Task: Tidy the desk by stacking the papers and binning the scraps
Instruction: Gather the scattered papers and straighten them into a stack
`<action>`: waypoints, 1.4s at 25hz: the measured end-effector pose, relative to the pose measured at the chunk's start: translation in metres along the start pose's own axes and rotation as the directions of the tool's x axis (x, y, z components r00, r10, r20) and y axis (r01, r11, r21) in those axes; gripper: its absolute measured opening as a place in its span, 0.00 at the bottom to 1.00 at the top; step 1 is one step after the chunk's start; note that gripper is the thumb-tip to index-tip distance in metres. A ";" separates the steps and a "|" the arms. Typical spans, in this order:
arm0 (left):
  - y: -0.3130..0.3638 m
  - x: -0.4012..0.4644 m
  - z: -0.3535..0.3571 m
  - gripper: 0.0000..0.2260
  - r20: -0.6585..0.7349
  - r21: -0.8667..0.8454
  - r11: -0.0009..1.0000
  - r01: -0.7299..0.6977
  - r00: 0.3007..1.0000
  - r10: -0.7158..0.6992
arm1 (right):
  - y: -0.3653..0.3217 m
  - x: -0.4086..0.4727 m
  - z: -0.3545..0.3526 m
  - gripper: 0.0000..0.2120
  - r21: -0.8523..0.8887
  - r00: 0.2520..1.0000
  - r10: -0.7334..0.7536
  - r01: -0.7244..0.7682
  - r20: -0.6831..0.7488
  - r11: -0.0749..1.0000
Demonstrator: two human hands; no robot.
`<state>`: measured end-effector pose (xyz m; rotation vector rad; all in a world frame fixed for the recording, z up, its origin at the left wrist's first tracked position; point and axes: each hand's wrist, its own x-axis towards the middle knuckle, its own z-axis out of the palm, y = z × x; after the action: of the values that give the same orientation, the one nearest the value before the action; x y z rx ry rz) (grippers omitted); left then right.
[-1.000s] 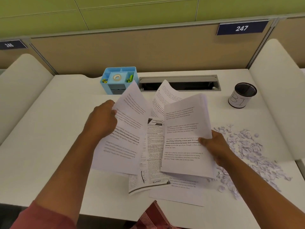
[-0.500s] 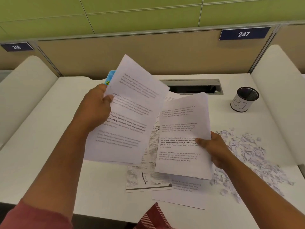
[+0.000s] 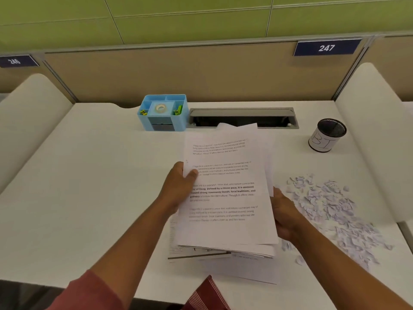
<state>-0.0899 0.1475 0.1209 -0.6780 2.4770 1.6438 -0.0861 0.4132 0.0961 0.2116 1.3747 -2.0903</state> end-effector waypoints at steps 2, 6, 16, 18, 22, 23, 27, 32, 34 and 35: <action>-0.004 -0.003 0.004 0.16 0.056 -0.039 0.999 0.021 0.998 -0.019 | 0.000 -0.003 0.000 0.24 0.041 1.000 0.009 -0.010 0.027 0.999; -0.008 -0.006 0.009 0.24 0.282 -0.205 0.963 0.175 0.953 -0.113 | -0.006 -0.010 0.005 0.16 0.068 0.999 -0.003 0.001 0.037 0.998; -0.032 -0.009 0.010 0.18 0.559 -0.543 0.680 0.493 0.816 -0.146 | -0.033 -0.020 0.011 0.23 0.063 0.997 0.052 -0.049 -0.055 0.997; -0.030 -0.008 0.015 0.17 0.474 -0.598 0.680 0.425 0.871 -0.127 | -0.037 -0.023 0.015 0.15 0.190 0.999 0.049 -0.046 -0.010 0.981; -0.029 -0.008 0.028 0.16 0.188 -0.760 0.603 0.241 0.971 -0.151 | -0.011 -0.018 0.006 0.36 0.571 0.998 0.008 -0.044 0.065 0.820; -0.029 -0.008 0.032 0.16 0.128 -0.795 0.573 0.198 0.979 -0.161 | -0.001 -0.018 0.009 0.39 0.606 0.998 0.003 -0.044 0.067 0.794; -0.028 -0.012 0.045 0.17 -0.013 -0.850 0.518 0.089 0.982 -0.191 | 0.032 -0.020 0.041 0.33 0.555 0.999 0.023 -0.046 0.047 0.831; -0.034 -0.019 0.053 0.18 -0.017 -0.845 0.533 0.053 0.992 -0.125 | 0.031 0.002 0.045 0.25 0.414 0.966 0.002 0.109 -0.259 0.904; -0.036 -0.017 0.046 0.19 0.025 -0.843 0.533 0.080 0.994 -0.109 | 0.025 0.006 0.036 0.24 0.325 0.957 -0.035 0.132 -0.289 0.936; -0.036 -0.014 0.038 0.18 0.032 -0.843 0.530 0.091 0.992 -0.120 | 0.021 0.007 0.029 0.23 0.267 0.953 -0.064 0.148 -0.298 0.952</action>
<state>-0.0686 0.1740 0.0785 -0.8856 1.4176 2.7681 -0.0741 0.3792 0.0898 0.5928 1.2571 -2.4221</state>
